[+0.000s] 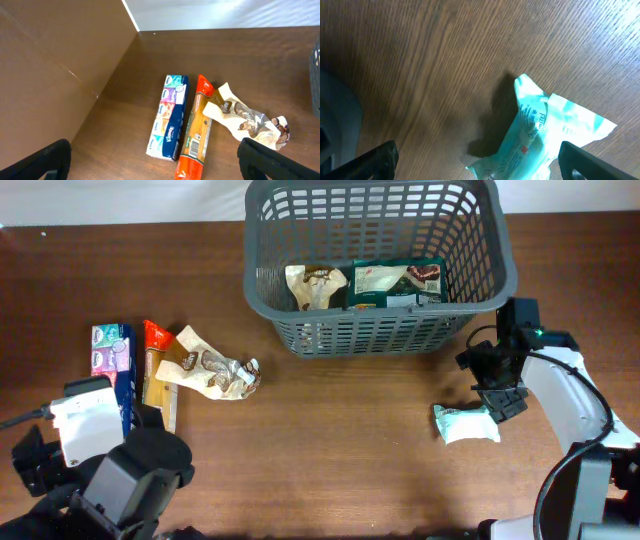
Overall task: Pack container
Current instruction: 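Lower the right gripper onto the mint-green wet-wipe pack and grasp it, then lift the wet-wipe pack into the basket and open the right gripper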
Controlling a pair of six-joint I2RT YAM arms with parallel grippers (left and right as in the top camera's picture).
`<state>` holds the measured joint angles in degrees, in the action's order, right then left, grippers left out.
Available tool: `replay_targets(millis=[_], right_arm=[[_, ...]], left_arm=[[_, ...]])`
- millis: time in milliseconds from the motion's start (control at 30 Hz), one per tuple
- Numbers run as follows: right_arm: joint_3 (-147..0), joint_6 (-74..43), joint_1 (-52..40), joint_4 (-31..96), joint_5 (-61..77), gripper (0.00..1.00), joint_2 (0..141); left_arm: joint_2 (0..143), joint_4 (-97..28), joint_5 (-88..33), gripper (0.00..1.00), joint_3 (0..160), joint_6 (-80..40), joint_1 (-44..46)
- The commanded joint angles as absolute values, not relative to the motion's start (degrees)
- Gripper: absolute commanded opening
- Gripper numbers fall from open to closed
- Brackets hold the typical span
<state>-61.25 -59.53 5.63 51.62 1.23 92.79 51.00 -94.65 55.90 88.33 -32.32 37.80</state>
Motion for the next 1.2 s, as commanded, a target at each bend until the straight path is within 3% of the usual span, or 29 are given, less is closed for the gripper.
replay_targets(millis=[0, 267, 500, 533, 633, 767, 833, 1167], right_arm=[[-60.9, -59.8, 4.9, 51.9, -0.7, 0.99, 92.3], [-55.4, -72.7, 4.9, 51.3, -0.9, 0.99, 92.3], [-52.3, -73.2, 4.9, 47.7, -1.0, 1.0, 92.3], [-52.1, -73.2, 4.9, 47.5, -0.9, 0.95, 92.3], [-50.9, -73.4, 4.9, 46.2, -0.9, 0.39, 92.3], [-50.1, -74.4, 4.9, 45.5, -0.9, 0.28, 92.3], [-50.1, -74.4, 4.9, 45.5, -0.9, 0.03, 92.3], [-50.2, -74.2, 6.5, 46.3, -5.0, 0.03, 92.3]], left_arm=[[51.0, -94.6, 55.7, 0.99, 88.1, -31.6, 37.6], [51.0, -94.6, 55.7, 0.99, 88.1, -31.6, 37.6], [51.0, -94.6, 55.7, 0.99, 88.1, -31.6, 37.6], [51.0, -94.6, 55.7, 0.99, 88.1, -31.6, 37.6], [51.0, -94.6, 55.7, 0.99, 88.1, -31.6, 37.6], [51.0, -94.6, 55.7, 0.99, 88.1, -31.6, 37.6], [51.0, -94.6, 55.7, 0.99, 88.1, -31.6, 37.6], [51.0, -94.6, 55.9, 0.99, 88.1, -31.6, 37.6]])
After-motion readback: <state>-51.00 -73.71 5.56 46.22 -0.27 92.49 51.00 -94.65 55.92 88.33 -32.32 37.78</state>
